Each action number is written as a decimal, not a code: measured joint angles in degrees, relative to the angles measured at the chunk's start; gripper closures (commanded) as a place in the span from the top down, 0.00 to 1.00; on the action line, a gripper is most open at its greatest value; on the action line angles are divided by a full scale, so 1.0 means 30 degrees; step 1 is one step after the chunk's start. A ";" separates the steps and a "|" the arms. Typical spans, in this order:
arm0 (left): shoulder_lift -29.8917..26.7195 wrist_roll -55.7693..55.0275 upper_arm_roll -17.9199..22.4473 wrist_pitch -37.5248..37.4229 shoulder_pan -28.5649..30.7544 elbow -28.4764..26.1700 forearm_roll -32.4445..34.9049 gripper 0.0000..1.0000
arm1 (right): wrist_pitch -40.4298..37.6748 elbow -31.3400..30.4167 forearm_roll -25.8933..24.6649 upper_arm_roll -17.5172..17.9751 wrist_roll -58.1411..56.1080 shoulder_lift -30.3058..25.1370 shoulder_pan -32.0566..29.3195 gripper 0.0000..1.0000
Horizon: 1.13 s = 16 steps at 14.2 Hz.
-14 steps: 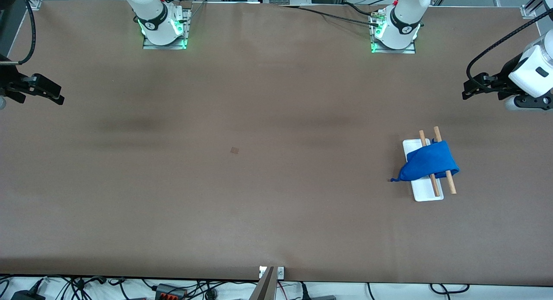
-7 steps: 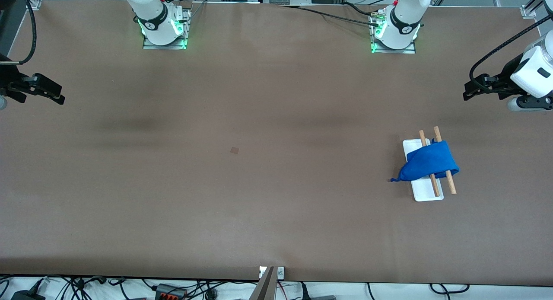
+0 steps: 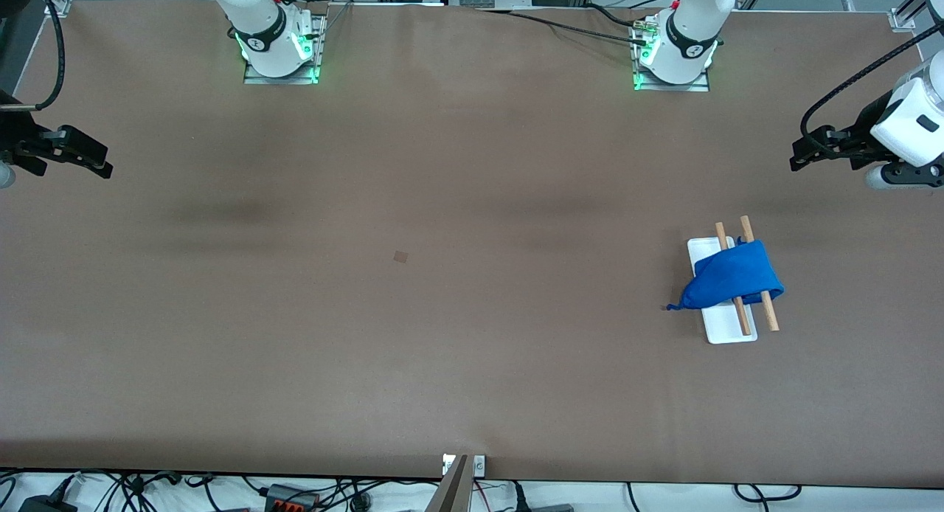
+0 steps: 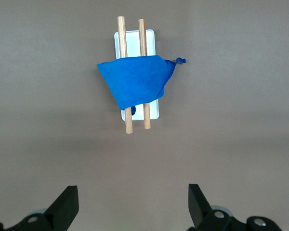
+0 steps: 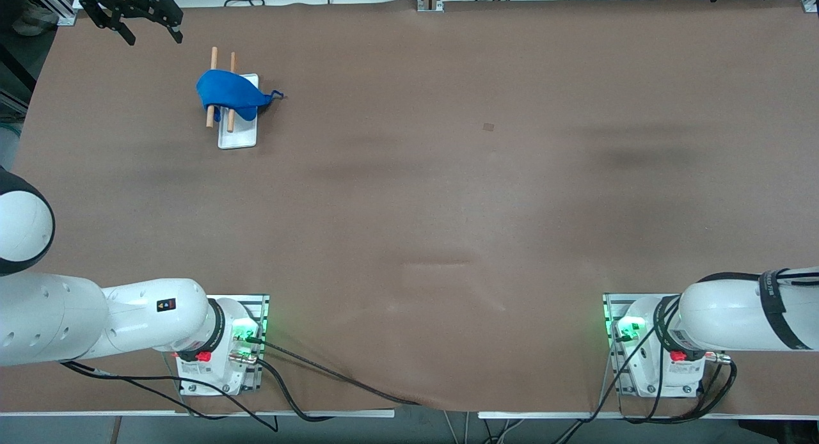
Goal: Pass towel and hang on rack
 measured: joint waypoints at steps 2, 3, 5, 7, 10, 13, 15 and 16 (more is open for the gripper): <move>-0.0054 -0.0011 0.0021 -0.0487 0.0030 0.0001 0.0000 1.00 | 0.0000 0.0000 0.0000 0.0000 -0.0001 0.0000 0.0011 1.00; -0.0087 -0.0028 0.0033 -0.1125 0.0059 0.0001 0.0000 1.00 | 0.0000 0.0000 0.0000 0.0000 -0.0002 0.0001 0.0012 1.00; -0.0198 -0.0040 0.0040 -0.1850 0.0088 0.0003 0.0000 1.00 | 0.0005 0.0000 0.0000 0.0000 -0.0005 0.0001 0.0013 1.00; -0.0337 -0.0216 0.0032 -0.1931 0.0081 0.0005 0.0000 1.00 | 0.0005 0.0000 0.0000 0.0000 -0.0007 0.0001 0.0015 1.00; -0.0374 -0.1309 0.0008 -0.1941 0.0020 0.0005 0.0000 1.00 | 0.0005 0.0000 0.0000 0.0000 -0.0009 0.0001 0.0016 1.00; -0.0374 -0.1637 -0.0009 -0.1941 -0.0048 0.0005 0.0000 1.00 | 0.0005 0.0000 0.0000 -0.0001 -0.0010 0.0001 0.0016 1.00; -0.0342 -0.1679 -0.0010 -0.1941 -0.0053 0.0004 0.0000 1.00 | 0.0005 0.0000 -0.0001 0.0000 -0.0011 0.0002 0.0016 1.00; -0.0280 -0.1689 -0.0010 -0.1941 -0.0054 0.0003 0.0000 1.00 | 0.0006 0.0000 -0.0001 -0.0001 -0.0011 0.0003 0.0016 1.00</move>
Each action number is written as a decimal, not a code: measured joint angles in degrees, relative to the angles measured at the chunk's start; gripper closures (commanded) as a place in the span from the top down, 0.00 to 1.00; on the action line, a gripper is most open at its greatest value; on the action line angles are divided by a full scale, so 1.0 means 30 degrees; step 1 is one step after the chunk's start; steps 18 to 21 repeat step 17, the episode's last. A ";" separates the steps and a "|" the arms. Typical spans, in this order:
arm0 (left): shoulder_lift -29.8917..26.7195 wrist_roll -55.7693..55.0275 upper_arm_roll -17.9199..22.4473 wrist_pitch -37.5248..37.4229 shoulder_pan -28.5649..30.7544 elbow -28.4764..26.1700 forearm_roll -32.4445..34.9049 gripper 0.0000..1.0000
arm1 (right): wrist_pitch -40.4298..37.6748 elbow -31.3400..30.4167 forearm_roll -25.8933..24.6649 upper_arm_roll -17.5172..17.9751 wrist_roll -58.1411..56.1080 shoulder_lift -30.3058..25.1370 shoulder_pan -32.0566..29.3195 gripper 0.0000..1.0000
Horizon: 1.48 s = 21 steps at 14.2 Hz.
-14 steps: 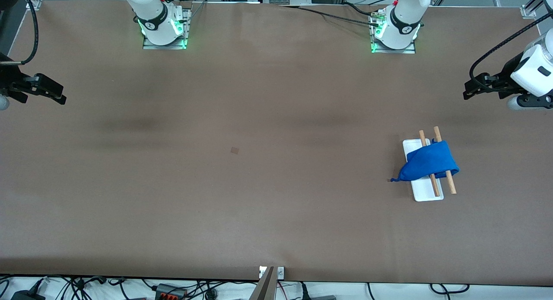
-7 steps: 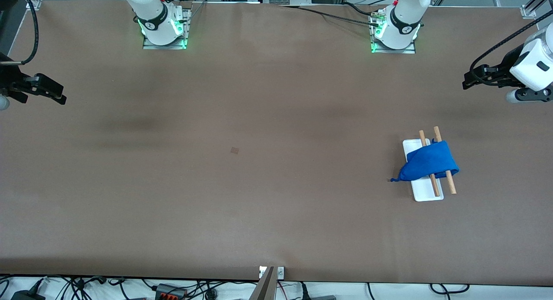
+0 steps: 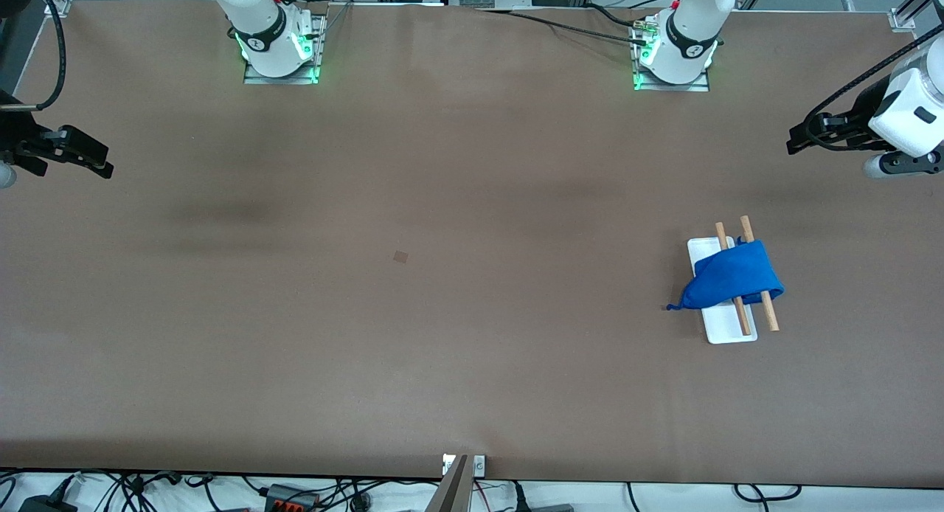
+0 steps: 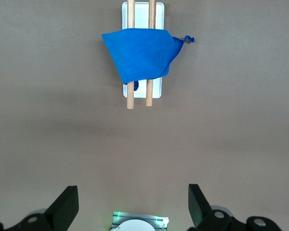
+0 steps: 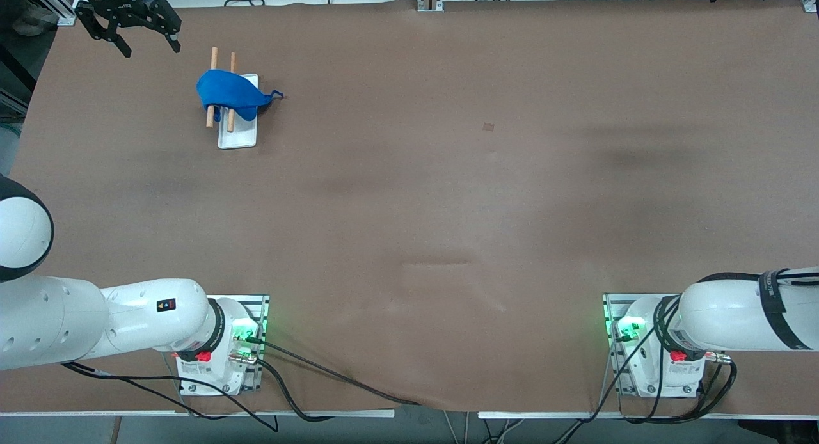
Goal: Pass towel and hang on rack
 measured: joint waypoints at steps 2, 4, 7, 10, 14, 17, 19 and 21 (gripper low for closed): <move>0.0275 0.0000 0.0006 0.0010 0.0003 0.0163 -0.0007 1.00 | 0.0001 0.0000 0.0000 -0.0001 0.0000 0.0003 0.0000 1.00; 0.0648 0.0000 -0.0012 0.0010 0.0003 0.0546 -0.0012 1.00 | 0.0004 0.0000 0.0000 0.0000 0.0000 0.0005 0.0000 1.00; 0.0844 0.0000 -0.0136 -0.0019 0.0002 0.0787 -0.0013 1.00 | 0.0005 0.0000 0.0000 0.0000 0.0000 0.0006 0.0000 1.00; 0.0844 0.0000 -0.0179 -0.0077 0.0002 0.0808 -0.0013 1.00 | 0.0005 0.0000 -0.0001 -0.0001 0.0000 0.0006 0.0000 1.00; 0.0846 0.0000 -0.0180 -0.0088 0.0002 0.0874 -0.0014 1.00 | 0.0005 -0.0001 -0.0001 -0.0001 -0.0001 0.0007 0.0000 1.00; 0.0846 0.0000 -0.0180 -0.0178 0.0002 0.0944 -0.0014 1.00 | -0.0018 -0.0022 -0.0001 -0.0001 -0.0001 0.0007 -0.0001 1.00; 0.0846 0.0000 -0.0180 -0.0178 0.0002 0.0944 -0.0014 1.00 | -0.0018 -0.0022 -0.0001 -0.0001 -0.0001 0.0007 -0.0001 1.00; 0.0846 0.0000 -0.0180 -0.0178 0.0002 0.0944 -0.0014 1.00 | -0.0018 -0.0022 -0.0001 -0.0001 -0.0001 0.0007 -0.0001 1.00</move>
